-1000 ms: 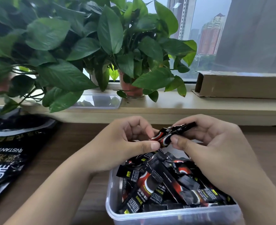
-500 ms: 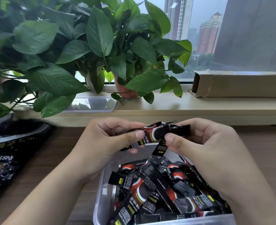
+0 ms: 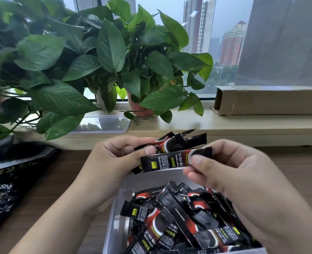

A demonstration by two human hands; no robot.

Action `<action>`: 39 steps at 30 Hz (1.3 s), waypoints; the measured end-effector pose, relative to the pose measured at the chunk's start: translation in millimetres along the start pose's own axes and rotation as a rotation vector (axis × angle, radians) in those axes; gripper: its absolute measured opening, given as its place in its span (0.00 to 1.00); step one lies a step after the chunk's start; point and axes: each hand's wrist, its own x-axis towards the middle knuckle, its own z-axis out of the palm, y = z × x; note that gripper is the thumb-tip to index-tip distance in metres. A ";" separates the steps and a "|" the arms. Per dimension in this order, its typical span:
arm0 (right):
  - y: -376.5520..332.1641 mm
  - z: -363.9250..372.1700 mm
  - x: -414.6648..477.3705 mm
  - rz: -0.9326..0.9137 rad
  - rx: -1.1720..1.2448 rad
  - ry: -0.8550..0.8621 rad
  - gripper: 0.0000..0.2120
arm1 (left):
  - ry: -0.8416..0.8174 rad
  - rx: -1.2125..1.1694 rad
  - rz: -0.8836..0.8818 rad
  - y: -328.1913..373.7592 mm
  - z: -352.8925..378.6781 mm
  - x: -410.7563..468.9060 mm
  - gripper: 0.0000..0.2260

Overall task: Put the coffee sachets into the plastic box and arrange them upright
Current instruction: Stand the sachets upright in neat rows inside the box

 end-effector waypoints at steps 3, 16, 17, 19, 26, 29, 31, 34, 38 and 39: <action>9.7 6.5 2.4 -0.031 -0.147 0.144 0.05 | -0.031 -0.043 -0.059 0.9 0.3 0.3 0.10; 26.4 12.7 9.5 -0.310 -0.304 0.381 0.12 | -0.171 -0.057 -0.161 1.4 -3.5 -1.3 0.12; 27.1 13.8 9.9 -0.315 -0.300 0.382 0.13 | -0.179 -0.044 -0.153 1.9 -2.1 -2.1 0.11; 27.8 15.2 10.6 -0.337 -0.306 0.376 0.15 | -0.199 -0.026 -0.142 3.2 0.0 -3.4 0.11; 30.1 11.9 11.9 -0.375 -0.367 0.304 0.14 | -0.296 -0.014 -0.165 2.5 -2.9 -4.0 0.12; 33.8 9.1 13.6 -0.365 -0.402 0.303 0.12 | -0.366 -0.034 -0.201 2.3 -2.1 -5.0 0.11; 35.3 9.6 14.0 -0.352 -0.436 0.290 0.12 | -0.389 -0.037 -0.216 2.5 -1.8 -5.5 0.09; 37.0 11.0 13.7 -0.345 -0.474 0.264 0.14 | -0.399 0.002 -0.209 0.1 -2.6 -4.5 0.07; 37.7 12.0 12.0 -0.344 -0.491 0.218 0.14 | -0.422 0.037 -0.223 -3.9 -4.8 -4.1 0.06; 37.3 12.7 11.2 -0.344 -0.490 0.212 0.14 | -0.440 0.054 -0.215 -4.9 -4.8 -4.5 0.07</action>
